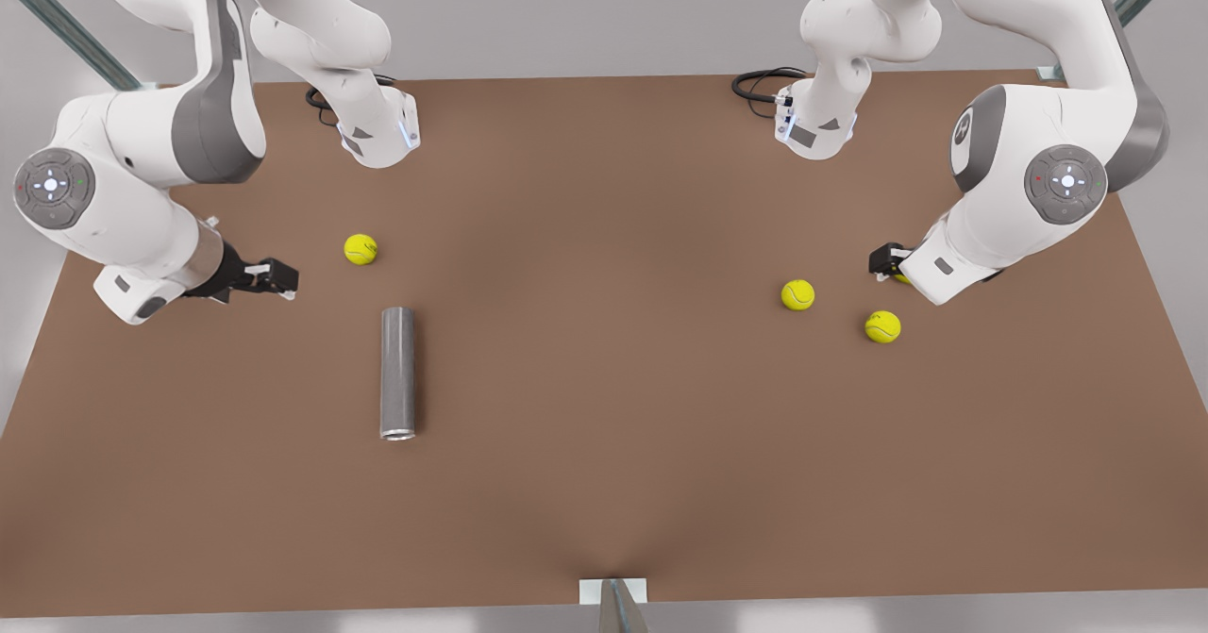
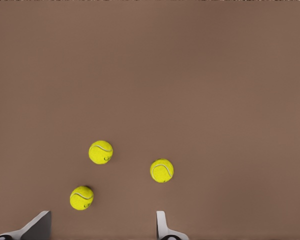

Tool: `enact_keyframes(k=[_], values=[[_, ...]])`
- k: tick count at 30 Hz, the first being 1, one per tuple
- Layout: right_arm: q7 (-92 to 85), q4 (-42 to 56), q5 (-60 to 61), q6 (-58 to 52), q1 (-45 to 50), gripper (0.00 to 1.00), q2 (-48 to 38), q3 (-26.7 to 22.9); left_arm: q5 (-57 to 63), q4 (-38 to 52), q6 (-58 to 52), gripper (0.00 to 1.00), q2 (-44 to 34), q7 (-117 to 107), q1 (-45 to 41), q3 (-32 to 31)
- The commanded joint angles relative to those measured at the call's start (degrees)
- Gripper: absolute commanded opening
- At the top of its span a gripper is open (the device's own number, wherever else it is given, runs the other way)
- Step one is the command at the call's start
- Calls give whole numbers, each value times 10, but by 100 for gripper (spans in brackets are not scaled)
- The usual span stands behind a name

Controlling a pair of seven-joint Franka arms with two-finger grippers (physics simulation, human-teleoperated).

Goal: Put the tennis tube upright

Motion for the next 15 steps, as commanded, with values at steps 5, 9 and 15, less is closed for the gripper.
enact_keyframes(k=[5, 9, 15], values=[[-28, 3, -2, -2, 10, 100, 30, 1, 0, 0, 0, 100, 3, 0, 0, 0], [0, 4, -40, 2, 34, 100, 84, 1, 0, 0, -1, 100, 3, 0, 0, 0], [9, -76, -21, 103, 26, 100, 121, 1, 0, 0, -1, 100, 7, 0, 0, -4]])
